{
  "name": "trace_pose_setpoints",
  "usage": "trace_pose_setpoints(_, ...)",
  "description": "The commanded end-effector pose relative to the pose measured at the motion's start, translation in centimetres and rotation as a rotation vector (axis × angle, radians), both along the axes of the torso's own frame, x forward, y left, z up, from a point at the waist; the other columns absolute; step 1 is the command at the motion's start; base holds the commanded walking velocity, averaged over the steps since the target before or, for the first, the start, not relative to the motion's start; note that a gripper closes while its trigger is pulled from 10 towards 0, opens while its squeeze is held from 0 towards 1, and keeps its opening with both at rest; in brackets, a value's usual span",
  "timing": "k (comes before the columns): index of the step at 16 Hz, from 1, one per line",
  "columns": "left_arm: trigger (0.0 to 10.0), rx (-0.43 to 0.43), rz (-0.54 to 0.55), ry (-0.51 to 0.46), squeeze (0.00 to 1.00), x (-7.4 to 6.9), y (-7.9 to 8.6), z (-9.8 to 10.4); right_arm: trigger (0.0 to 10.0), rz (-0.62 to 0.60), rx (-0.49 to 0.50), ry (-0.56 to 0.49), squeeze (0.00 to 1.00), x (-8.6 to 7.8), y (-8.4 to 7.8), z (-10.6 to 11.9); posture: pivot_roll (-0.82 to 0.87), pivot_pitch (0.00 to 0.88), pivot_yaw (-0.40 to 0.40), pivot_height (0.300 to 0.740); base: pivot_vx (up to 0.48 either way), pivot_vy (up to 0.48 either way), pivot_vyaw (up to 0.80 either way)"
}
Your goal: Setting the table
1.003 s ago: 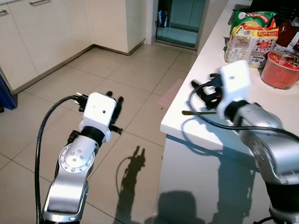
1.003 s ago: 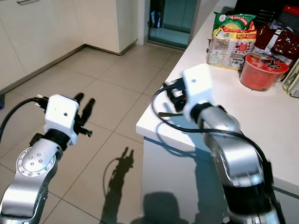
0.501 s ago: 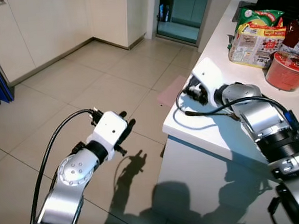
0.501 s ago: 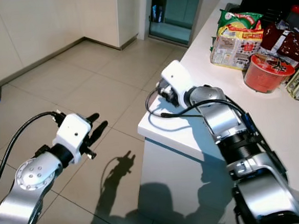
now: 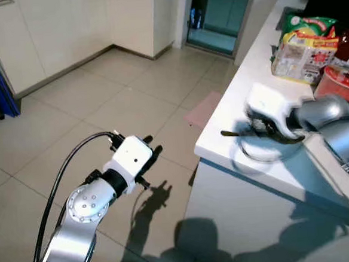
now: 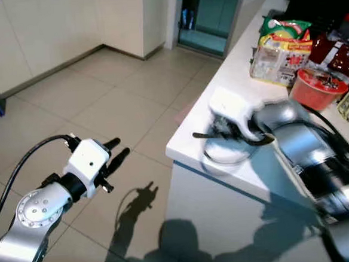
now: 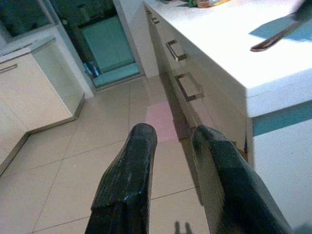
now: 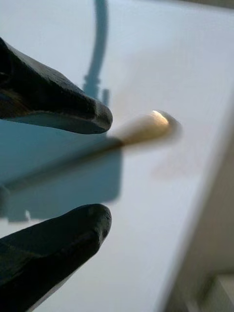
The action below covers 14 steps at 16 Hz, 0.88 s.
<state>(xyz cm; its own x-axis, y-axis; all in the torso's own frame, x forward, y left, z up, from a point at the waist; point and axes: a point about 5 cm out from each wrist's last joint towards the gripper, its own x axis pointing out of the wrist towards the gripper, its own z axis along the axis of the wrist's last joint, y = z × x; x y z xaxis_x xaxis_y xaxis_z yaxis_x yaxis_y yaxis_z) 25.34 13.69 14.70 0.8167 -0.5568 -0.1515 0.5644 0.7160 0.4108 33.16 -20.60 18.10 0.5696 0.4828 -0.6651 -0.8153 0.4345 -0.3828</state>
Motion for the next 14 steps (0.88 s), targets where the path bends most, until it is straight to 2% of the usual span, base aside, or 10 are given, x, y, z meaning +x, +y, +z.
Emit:
trace_pose_setpoints(1, 10.0, 0.0, -0.039, 0.007, 0.0, -0.1, -0.6, 0.1, 10.0, 0.058, -0.006, 0.063, 0.0, -1.2, -0.9, -0.2, 0.02, 0.0, -0.098, 0.74, 0.0, 0.0, 0.0)
trace_pose_setpoints(5, 10.0, 0.004, -0.049, 0.009, 0.0, 0.0, -0.6, 0.1, 10.0, 0.112, 0.013, 0.084, 0.0, -3.0, -2.2, 0.5, 0.01, 0.0, -0.092, 0.74, 0.0, 0.0, 0.0)
trace_pose_setpoints(6, 10.0, 0.006, -0.049, 0.005, 0.0, 0.0, -0.6, 0.1, 10.0, 0.098, 0.024, 0.051, 0.0, -3.1, -2.8, 1.1, 0.01, 0.0, -0.092, 0.74, 0.0, 0.0, 0.0)
trace_pose_setpoints(7, 10.0, 0.005, -0.028, -0.015, 0.0, 0.3, -0.4, 0.3, 10.0, 0.065, 0.086, -0.036, 0.0, -2.6, -3.2, 2.4, 0.01, 0.0, -0.089, 0.74, 0.0, 0.0, 0.0)
trace_pose_setpoints(8, 10.0, 0.003, 0.003, -0.041, 0.0, 0.6, -0.3, 0.6, 10.0, 0.03, 0.144, -0.122, 0.0, -2.1, -3.2, 3.5, 0.01, 0.0, -0.089, 0.74, 0.0, 0.0, 0.0)
trace_pose_setpoints(9, 10.0, 0.005, 0.016, -0.053, 0.0, 0.8, -0.2, 0.7, 10.0, 0.017, 0.164, -0.155, 0.0, -2.0, -3.2, 3.9, 0.01, 0.0, -0.089, 0.74, 0.0, 0.0, 0.0)
trace_pose_setpoints(10, 10.0, -0.024, 0.099, -0.085, 0.0, 1.5, 0.1, 1.2, 10.0, -0.094, 0.274, -0.288, 0.0, -1.3, -2.6, 4.8, 0.01, 0.0, -0.09, 0.74, 0.0, 0.0, 0.0)
trace_pose_setpoints(11, 10.0, -0.07, 0.166, -0.13, 0.0, 2.1, 0.2, 1.8, 10.0, -0.23, 0.425, -0.359, 0.0, -1.1, -1.7, 5.0, 0.01, 0.0, -0.089, 0.74, 0.0, 0.0, 0.0)
trace_pose_setpoints(12, 10.0, -0.097, 0.202, -0.161, 0.0, 2.4, 0.2, 2.3, 10.0, -0.317, 0.572, -0.367, 0.0, -1.7, -0.3, 4.1, 0.01, 0.0, -0.081, 0.74, 0.0, 0.0, 0.0)
trace_pose_setpoints(14, 10.0, -0.116, 0.233, -0.176, 0.0, 2.8, 0.1, 2.6, 10.0, -0.415, 0.698, -0.381, 0.0, -2.9, 1.0, 2.7, 0.0, 0.0, -0.063, 0.74, 0.0, 0.0, 0.0)
